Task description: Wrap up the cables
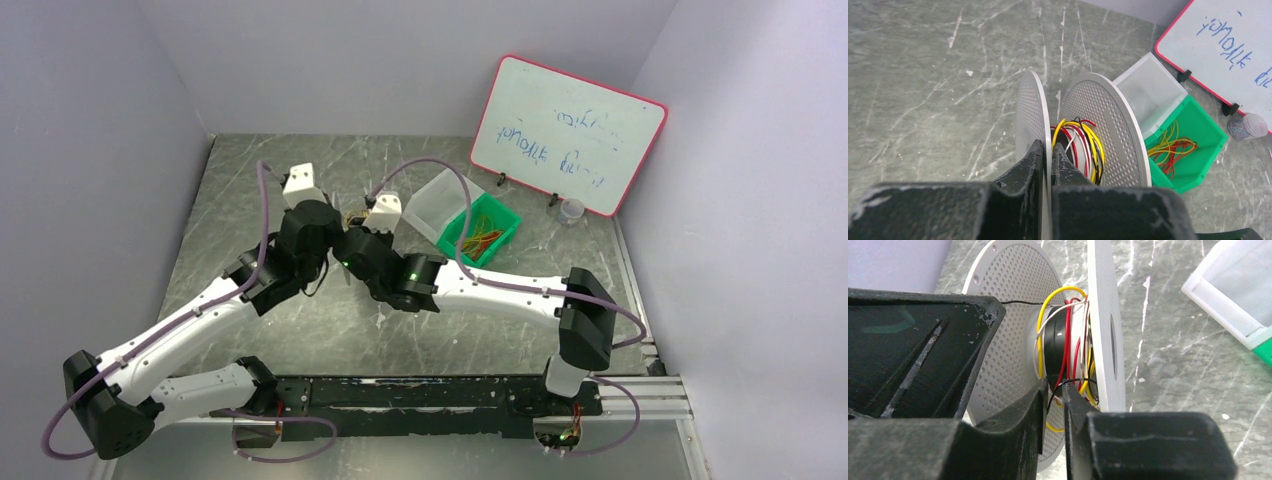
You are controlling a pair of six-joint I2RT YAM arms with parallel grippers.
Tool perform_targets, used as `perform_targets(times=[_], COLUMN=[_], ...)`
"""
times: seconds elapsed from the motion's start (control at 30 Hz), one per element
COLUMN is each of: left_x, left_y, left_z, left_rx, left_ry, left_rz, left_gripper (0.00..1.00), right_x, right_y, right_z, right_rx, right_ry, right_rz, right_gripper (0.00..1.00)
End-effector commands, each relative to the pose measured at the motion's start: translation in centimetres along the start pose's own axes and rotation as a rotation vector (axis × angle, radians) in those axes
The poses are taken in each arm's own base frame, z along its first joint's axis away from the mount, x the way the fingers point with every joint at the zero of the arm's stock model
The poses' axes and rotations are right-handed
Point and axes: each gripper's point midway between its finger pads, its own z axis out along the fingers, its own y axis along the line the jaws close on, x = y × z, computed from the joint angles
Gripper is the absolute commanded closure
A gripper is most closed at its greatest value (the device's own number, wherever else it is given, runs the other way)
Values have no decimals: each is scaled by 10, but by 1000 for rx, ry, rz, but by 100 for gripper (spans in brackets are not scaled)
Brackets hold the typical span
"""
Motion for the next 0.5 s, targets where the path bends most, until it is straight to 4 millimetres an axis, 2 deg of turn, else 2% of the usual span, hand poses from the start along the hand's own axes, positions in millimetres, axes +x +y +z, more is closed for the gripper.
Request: perform_targets(times=[0.0, 0.27, 0.47], left_x=[-26, -19, -22], left_y=[-21, -23, -23], left_z=[-1, 13, 24], left_rx=[52, 33, 27], left_ry=[-64, -46, -40], left_rz=[-51, -44, -56], left_gripper=[93, 93, 93], right_x=[-19, -21, -24], right_y=[-21, -27, -38], right_z=[-9, -27, -40], right_rx=[43, 9, 5], right_ry=[-44, -9, -2], right_rz=[49, 110, 138], right_gripper=[75, 66, 64])
